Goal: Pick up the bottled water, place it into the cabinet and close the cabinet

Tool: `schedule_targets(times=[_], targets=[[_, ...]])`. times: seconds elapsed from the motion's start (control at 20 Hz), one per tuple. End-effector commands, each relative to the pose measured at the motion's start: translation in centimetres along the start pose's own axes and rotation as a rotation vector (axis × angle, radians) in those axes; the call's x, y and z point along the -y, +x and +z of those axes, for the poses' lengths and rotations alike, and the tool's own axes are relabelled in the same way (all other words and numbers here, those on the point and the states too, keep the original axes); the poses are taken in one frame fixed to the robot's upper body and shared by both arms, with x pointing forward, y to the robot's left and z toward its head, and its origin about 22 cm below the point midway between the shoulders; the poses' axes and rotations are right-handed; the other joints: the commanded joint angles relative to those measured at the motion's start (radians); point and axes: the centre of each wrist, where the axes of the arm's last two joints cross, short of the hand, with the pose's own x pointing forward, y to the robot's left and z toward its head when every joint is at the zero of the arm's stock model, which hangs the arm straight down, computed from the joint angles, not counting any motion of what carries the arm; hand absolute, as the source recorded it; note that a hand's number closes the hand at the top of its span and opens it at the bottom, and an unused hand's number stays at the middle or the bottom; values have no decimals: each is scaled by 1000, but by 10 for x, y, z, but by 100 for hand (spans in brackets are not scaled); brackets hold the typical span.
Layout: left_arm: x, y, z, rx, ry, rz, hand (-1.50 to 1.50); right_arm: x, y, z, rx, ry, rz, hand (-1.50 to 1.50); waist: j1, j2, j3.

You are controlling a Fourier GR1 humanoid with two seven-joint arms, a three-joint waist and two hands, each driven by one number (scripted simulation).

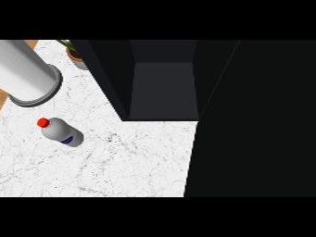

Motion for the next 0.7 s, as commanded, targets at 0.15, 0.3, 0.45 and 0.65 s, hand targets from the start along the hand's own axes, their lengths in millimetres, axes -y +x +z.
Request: schedule_targets(times=[0.15, 0.3, 0.45, 0.65], targets=[[1, -42, -3, -52, 48, -13, -150, 11, 18, 8, 39, -30, 54, -150, -1, 1, 0], [-23, -53, -17, -67, 44, -17, -150, -1, 17, 11, 14, -14, 52, -150, -5, 1, 0], [-14, -89, -5, -110, 56, 3, -150, -3, 31, 14, 32, -15, 44, -150, -7, 0, -1], [-20, -114, -8, -159, 53, -25, -150, -4, 18, 5, 18, -20, 61, -150, -5, 1, -1]])
